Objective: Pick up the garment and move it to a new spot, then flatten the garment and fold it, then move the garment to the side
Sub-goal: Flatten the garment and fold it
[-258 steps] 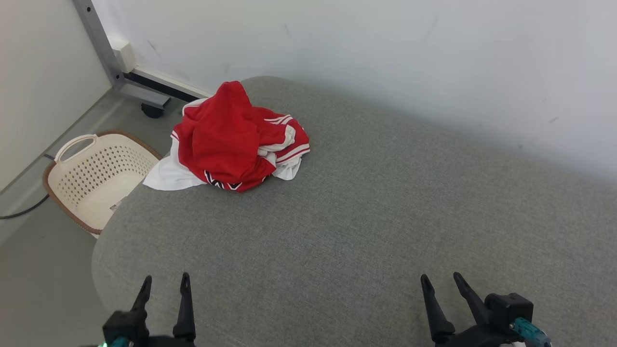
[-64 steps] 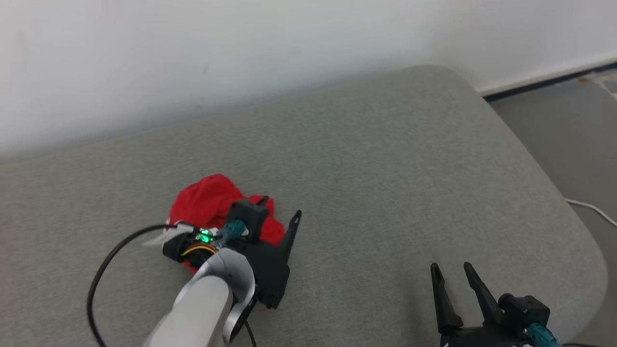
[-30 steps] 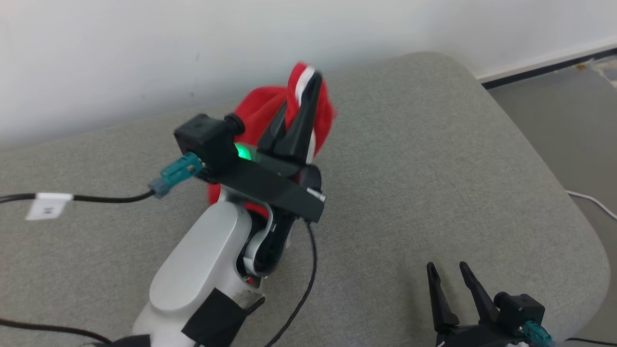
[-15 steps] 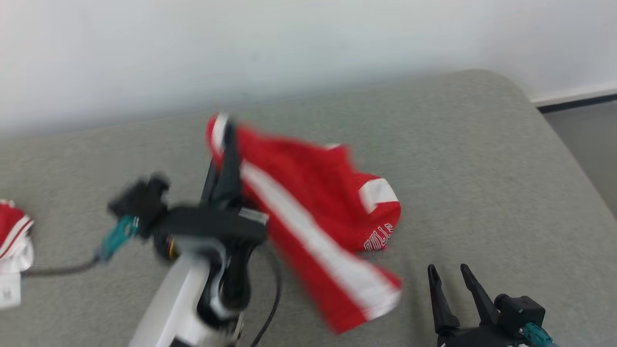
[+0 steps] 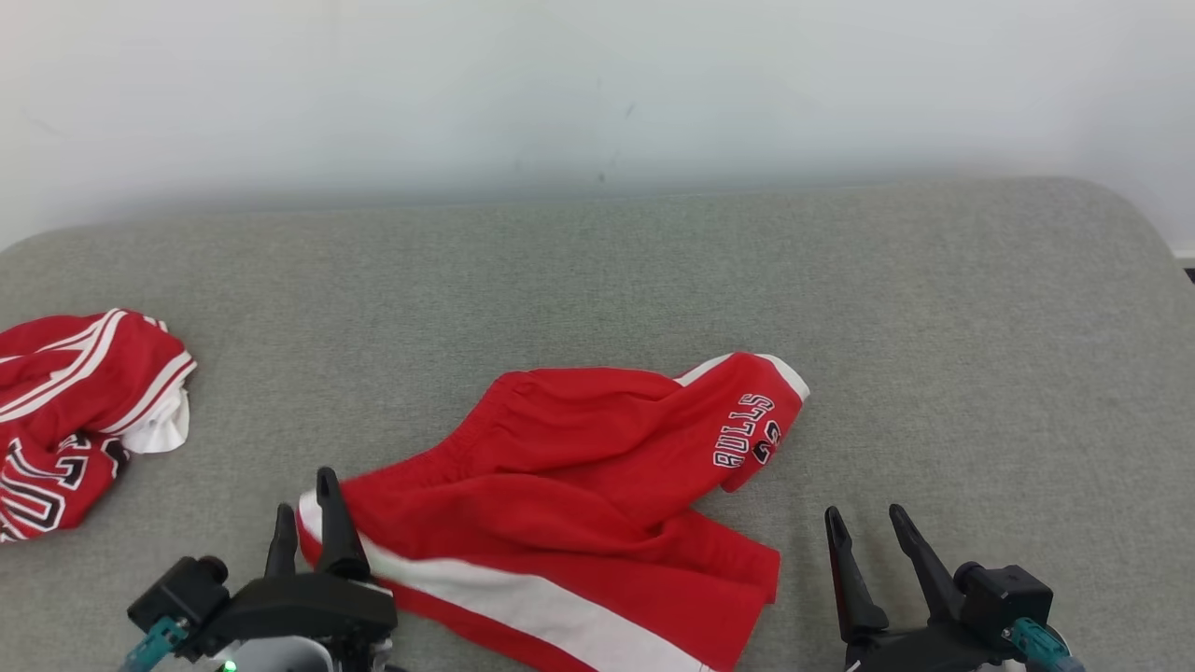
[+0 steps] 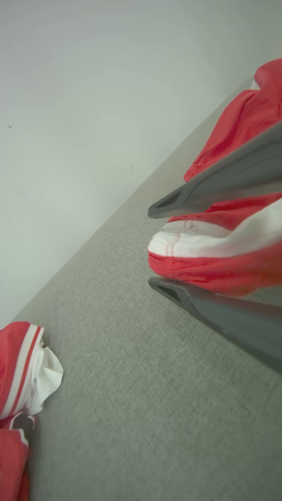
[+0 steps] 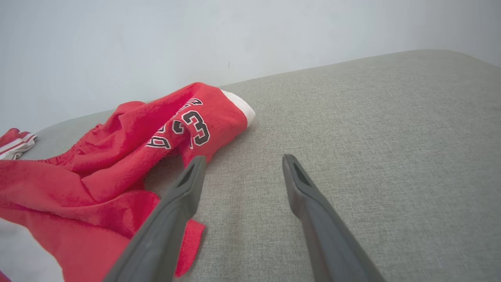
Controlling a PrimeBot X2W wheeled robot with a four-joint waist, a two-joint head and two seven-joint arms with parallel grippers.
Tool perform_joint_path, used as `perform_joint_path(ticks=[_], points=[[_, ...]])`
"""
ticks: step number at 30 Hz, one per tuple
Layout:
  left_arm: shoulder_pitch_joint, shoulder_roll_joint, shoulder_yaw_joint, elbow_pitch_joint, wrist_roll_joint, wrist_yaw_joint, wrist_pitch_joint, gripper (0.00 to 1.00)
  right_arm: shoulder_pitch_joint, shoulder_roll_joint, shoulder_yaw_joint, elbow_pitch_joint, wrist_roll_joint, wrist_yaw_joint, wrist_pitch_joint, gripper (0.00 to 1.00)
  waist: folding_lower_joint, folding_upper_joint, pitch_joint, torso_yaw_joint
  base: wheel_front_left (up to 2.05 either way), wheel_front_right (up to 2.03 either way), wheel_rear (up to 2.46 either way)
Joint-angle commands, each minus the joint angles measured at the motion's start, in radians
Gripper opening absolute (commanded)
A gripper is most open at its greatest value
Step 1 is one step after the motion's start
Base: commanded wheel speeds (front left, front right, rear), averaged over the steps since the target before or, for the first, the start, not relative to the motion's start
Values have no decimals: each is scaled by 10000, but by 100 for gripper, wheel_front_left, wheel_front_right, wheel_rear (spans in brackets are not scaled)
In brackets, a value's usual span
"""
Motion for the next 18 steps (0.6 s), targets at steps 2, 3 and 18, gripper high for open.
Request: perform_joint_path(ticks=[2, 3, 18], points=[[297, 5, 166, 98, 522, -167, -34, 100, 70, -14, -29, -75, -75, -22, 57, 100, 1, 0, -104, 186, 0, 0, 0], [370, 14, 252, 28, 735, -314, -34, 100, 80, -14, -37, -106, -87, -22, 99, 100, 1, 0, -114, 199, 0, 0, 0], [2469, 351, 552, -3737, 6327, -2264, -34, 100, 503, -11, 417, -883, -281, -22, 3334, 100, 1, 0, -294, 463, 0, 0, 0]])
